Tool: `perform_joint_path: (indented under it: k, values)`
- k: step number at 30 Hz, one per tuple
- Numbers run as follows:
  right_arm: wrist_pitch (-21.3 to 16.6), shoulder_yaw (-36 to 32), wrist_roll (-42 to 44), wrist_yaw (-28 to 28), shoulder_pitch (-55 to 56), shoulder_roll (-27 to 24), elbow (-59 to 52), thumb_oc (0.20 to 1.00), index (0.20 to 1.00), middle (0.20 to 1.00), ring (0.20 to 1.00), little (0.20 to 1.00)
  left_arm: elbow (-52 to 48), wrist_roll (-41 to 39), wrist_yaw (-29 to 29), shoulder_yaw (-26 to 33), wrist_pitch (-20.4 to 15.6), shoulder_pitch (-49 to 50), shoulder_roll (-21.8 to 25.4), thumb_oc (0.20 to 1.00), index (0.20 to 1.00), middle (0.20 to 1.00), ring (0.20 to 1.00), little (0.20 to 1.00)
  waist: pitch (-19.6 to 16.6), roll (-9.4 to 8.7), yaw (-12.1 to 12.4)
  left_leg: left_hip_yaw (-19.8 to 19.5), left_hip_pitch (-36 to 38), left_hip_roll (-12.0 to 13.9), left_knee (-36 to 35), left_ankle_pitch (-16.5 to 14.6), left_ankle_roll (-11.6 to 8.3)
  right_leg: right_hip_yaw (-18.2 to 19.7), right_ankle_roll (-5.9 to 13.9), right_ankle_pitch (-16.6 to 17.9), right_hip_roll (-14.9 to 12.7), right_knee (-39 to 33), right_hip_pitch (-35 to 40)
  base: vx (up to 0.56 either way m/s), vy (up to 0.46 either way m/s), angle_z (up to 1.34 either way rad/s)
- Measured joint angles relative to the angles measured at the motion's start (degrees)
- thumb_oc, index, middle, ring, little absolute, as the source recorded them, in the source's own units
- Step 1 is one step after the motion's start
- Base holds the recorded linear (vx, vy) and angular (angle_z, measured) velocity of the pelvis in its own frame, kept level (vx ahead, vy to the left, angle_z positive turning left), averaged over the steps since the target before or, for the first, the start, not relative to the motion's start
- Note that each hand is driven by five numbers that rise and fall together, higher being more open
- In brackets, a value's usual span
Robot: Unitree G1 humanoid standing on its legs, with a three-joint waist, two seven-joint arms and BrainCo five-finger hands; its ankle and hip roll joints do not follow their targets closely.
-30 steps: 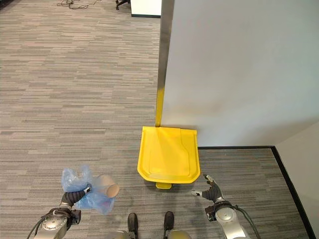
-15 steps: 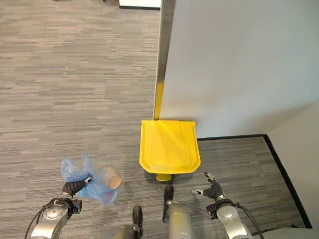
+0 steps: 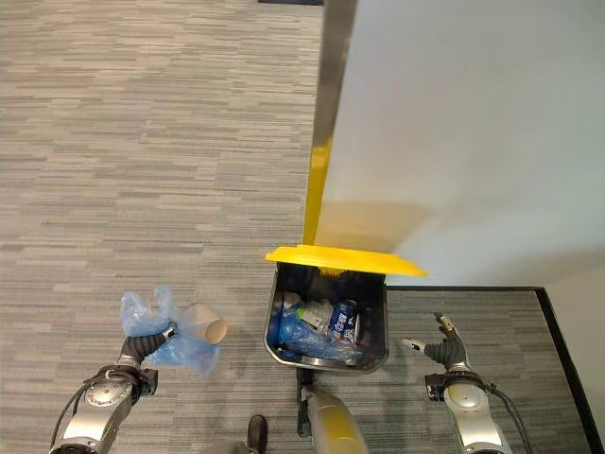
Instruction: Gather garbage on tea table into small bin, then transfer packed bag to large trash can.
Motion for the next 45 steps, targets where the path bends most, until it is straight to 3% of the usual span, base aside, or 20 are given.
perform_joint_path:
  k: [4,12,19,21,27,32,37,41,45]
  values:
    - [0.5,4.4,0.6,0.5,1.8,1.5,2.4,1.000,1.000,1.000,1.000,1.000,0.7,0.0,-0.2,-0.5,0.0,0.5,-0.4,0.200,0.200,0.200,0.200,0.200,-2.1,-0.01,-0.2,0.9,0.5,-0.4,-1.0,0.2,0.14,1.1,1.23,-0.5,-0.2,0.0,0.0,0.00,0.019,-0.10]
    - [1.5,14.1,1.6,3.3,-2.8,4.8,2.4,1.000,1.000,1.000,1.000,1.000,1.2,0.1,-1.0,-4.9,0.1,1.0,-0.9,0.200,0.200,0.200,0.200,0.200,-3.6,0.68,0.3,-0.7,0.0,-0.5,-1.0,-0.1,0.65,0.5,1.38,-0.6,-0.5,0.1,-0.2,0.04,0.002,0.09]
    - [1.6,25.2,1.4,5.3,-17.7,4.1,1.5,1.000,1.000,1.000,1.000,1.000,1.2,0.1,-1.3,-10.6,0.0,-3.2,0.0,0.200,0.200,0.200,0.200,0.200,-3.9,1.22,3.2,-2.4,-3.6,-0.1,1.2,0.8,-0.21,-1.6,1.04,-0.7,-0.9,0.2,-2.1,-0.02,-0.026,0.15]
    - [1.6,27.1,1.4,5.4,-22.2,4.1,1.6,1.000,1.000,1.000,1.000,1.000,1.1,0.0,-1.4,-11.9,0.0,-5.4,0.3,0.200,0.200,0.200,0.200,0.200,-3.7,1.17,4.0,-2.9,-5.4,-0.2,2.6,0.7,-0.32,-2.2,0.16,-0.1,-1.2,0.6,-3.2,-0.08,-0.053,0.24]
    - [1.5,29.4,1.6,4.8,-39.3,3.9,3.9,1.000,1.000,1.000,1.000,1.000,-2.0,-0.7,-1.6,-18.3,-1.3,-14.3,3.0,0.200,0.200,0.200,0.200,0.200,0.8,-0.05,5.6,-3.7,-9.4,-1.0,6.0,0.5,-1.17,-3.4,0.74,0.2,-2.1,0.5,-5.0,-0.07,-0.024,0.13]
    - [1.6,29.5,1.6,3.5,-42.9,0.9,5.0,1.000,1.000,1.000,1.000,1.000,-4.7,-0.8,-3.2,-22.1,-2.4,-17.6,4.6,0.200,0.200,0.200,0.200,0.200,3.5,-2.27,5.3,-3.8,-10.4,-0.9,7.2,0.0,-1.46,-3.5,1.06,0.3,-2.0,0.5,-5.3,-0.02,-0.021,0.01]
    - [1.6,29.7,3.8,2.6,-44.4,-1.6,5.6,1.000,1.000,1.000,1.000,1.000,-5.6,-0.6,-3.7,-28.4,-2.5,-25.5,5.5,0.200,0.200,0.200,0.200,0.200,4.3,-3.43,3.8,-2.2,-13.3,-1.2,10.0,-1.0,-1.22,-2.2,2.07,1.2,-1.9,0.6,-7.4,-0.06,-0.017,-0.14]
    - [1.5,31.7,3.9,1.5,-48.1,-2.8,4.0,1.000,1.000,1.000,1.000,1.000,-4.2,-0.4,-3.1,-32.5,-2.7,-37.6,4.8,0.200,0.200,0.200,0.200,0.200,7.5,-4.57,1.7,0.0,-15.2,-2.0,13.6,-2.2,-0.70,-0.5,2.30,2.7,-2.1,0.5,-8.7,-0.07,-0.005,-0.24]
    - [1.5,33.8,3.9,1.1,-52.4,-2.9,4.1,1.000,1.000,1.000,1.000,1.000,-3.3,-0.4,-2.0,-34.4,-2.7,-43.8,3.2,0.200,0.200,0.200,0.200,0.200,10.1,-4.61,0.0,4.2,-16.8,-2.5,16.2,-3.7,0.36,3.1,2.92,4.5,-2.0,0.5,-10.1,-0.04,-0.010,-0.46]
